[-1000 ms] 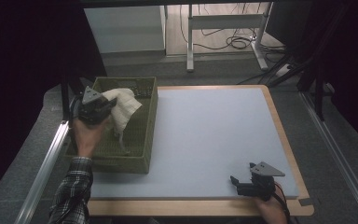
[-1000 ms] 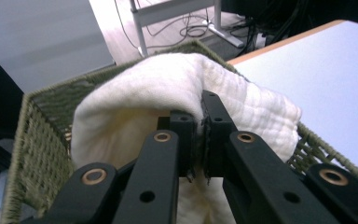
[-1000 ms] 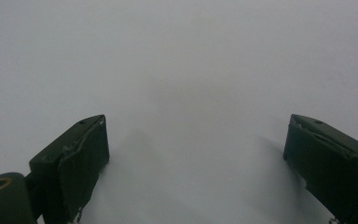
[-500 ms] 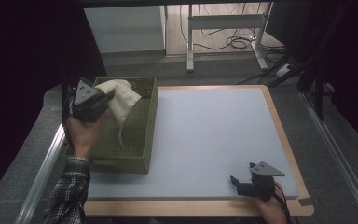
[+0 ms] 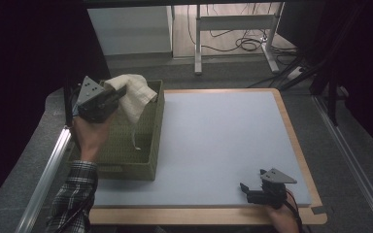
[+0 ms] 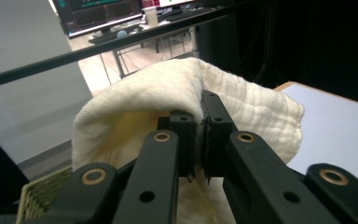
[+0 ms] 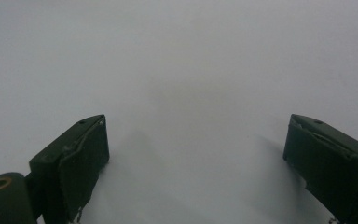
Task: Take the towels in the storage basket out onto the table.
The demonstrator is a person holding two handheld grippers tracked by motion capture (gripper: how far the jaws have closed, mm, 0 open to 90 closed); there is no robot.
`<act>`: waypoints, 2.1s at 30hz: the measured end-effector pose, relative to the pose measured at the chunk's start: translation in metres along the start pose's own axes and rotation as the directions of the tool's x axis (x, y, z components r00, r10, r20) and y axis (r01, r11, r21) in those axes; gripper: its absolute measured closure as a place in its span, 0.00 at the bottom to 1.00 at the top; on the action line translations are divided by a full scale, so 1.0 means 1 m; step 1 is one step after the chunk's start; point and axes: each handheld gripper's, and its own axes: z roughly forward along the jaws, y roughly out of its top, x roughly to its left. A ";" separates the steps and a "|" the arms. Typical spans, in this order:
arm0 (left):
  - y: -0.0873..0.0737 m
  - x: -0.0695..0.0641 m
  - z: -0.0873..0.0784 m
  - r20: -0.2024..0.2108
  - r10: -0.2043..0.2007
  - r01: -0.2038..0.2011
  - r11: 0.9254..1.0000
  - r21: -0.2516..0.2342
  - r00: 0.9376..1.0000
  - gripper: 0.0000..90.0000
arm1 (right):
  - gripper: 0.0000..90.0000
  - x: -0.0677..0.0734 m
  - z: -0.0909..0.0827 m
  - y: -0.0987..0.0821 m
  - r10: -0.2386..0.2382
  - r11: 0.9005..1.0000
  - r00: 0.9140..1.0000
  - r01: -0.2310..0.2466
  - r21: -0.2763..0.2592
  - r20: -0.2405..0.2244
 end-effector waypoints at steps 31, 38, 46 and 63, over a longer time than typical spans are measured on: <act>0.032 -0.080 0.047 0.197 0.053 -0.042 0.997 -0.059 0.979 0.95 | 0.08 0.000 0.000 0.000 0.004 1.000 1.000 -0.004 0.002 -0.002; 0.029 -0.107 0.066 0.260 0.055 -0.041 0.998 -0.057 0.964 0.95 | 0.08 0.000 0.000 0.000 0.003 1.000 1.000 -0.003 0.001 -0.003; 0.023 -0.140 0.090 0.321 0.065 -0.050 0.997 -0.055 0.945 0.94 | 0.08 0.000 0.000 0.000 0.003 1.000 1.000 -0.003 0.002 -0.002; -0.009 -0.195 0.133 0.405 0.024 -0.021 1.000 -0.012 0.914 0.94 | 0.08 0.000 0.000 0.000 0.001 1.000 1.000 -0.001 0.001 -0.003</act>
